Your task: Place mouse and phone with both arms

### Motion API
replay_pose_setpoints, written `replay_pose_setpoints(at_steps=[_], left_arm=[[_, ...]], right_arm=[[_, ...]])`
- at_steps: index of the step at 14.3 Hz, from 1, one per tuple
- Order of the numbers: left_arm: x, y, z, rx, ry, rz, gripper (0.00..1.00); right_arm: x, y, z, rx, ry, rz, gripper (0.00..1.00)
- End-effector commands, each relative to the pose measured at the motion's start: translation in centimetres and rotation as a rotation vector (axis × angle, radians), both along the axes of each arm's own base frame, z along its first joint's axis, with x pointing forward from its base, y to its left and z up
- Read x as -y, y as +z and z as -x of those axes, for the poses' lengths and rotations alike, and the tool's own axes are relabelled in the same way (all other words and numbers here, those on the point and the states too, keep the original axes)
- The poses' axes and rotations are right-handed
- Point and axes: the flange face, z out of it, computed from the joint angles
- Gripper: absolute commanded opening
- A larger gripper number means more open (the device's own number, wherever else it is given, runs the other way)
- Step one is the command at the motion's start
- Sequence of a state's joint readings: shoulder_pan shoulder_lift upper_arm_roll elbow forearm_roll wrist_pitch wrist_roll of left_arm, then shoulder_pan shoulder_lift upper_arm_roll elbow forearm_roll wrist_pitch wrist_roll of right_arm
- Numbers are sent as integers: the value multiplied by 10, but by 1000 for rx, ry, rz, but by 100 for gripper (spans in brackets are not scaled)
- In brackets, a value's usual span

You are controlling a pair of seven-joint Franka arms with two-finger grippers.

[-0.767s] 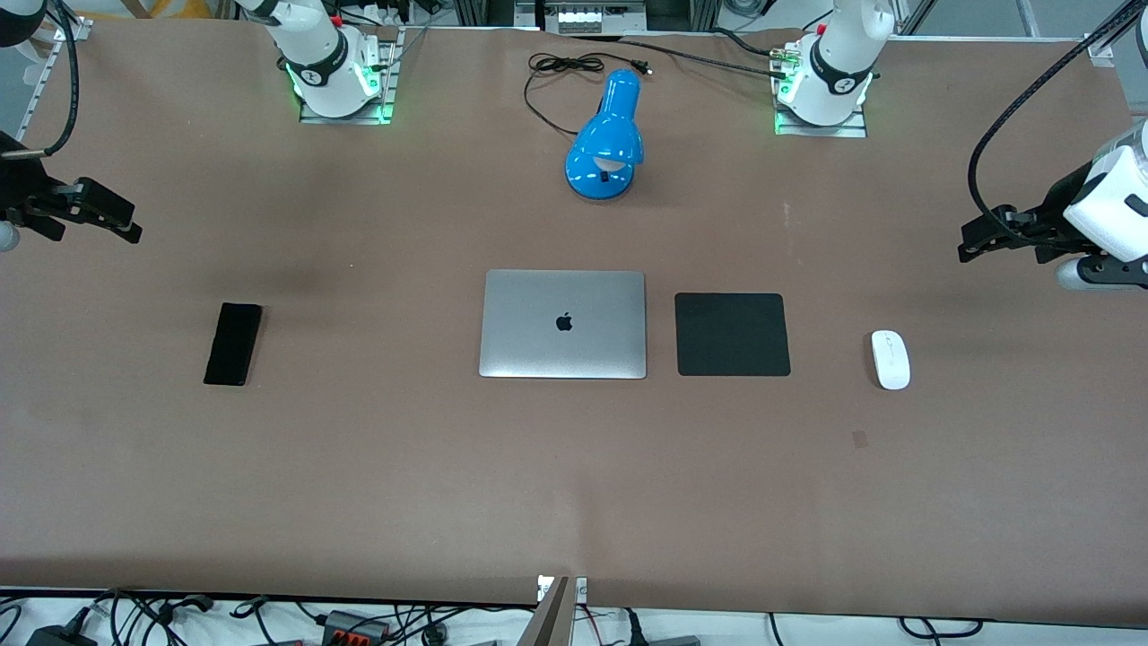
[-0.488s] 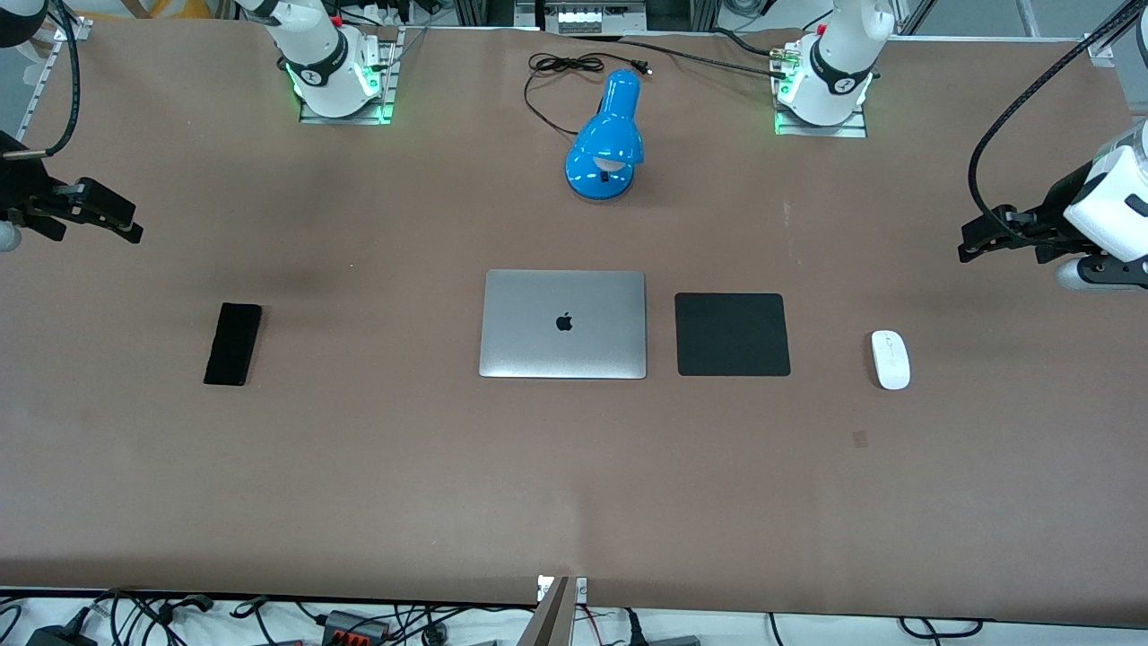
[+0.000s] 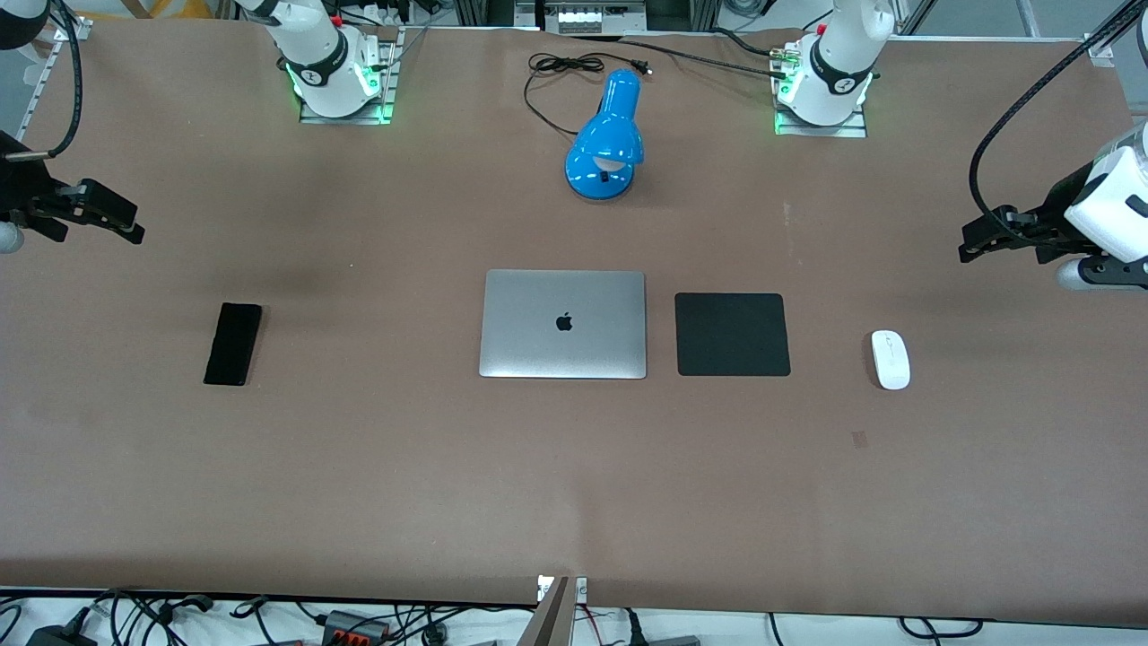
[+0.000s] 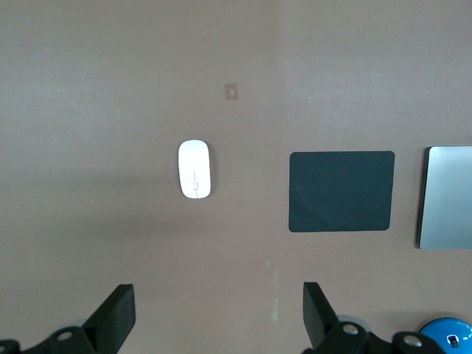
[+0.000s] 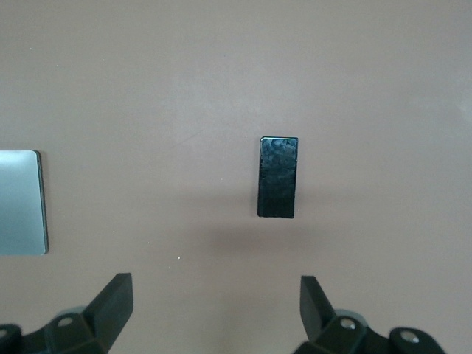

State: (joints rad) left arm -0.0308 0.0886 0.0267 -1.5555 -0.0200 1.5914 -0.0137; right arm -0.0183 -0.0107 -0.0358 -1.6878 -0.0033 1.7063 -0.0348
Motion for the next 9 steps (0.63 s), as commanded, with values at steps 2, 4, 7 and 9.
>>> replay_pose_setpoints(at_steps=[2,4,7,9], left_arm=[[-2,4,-4,2,-9,6,100],[-1,5,-4,4,-9,6,100],[3,3,-4,-2,-12,9,100],[0,-2,-2,-19,-13,10,100]], right_arm=[[-1,-3,-3,11,-2,-9,100],[-1,-13,-6,-10,-7,-5,100],[-2,-31,-15,-34,-8,0,100],[-1,-39,-20,-34,-8,2,100]])
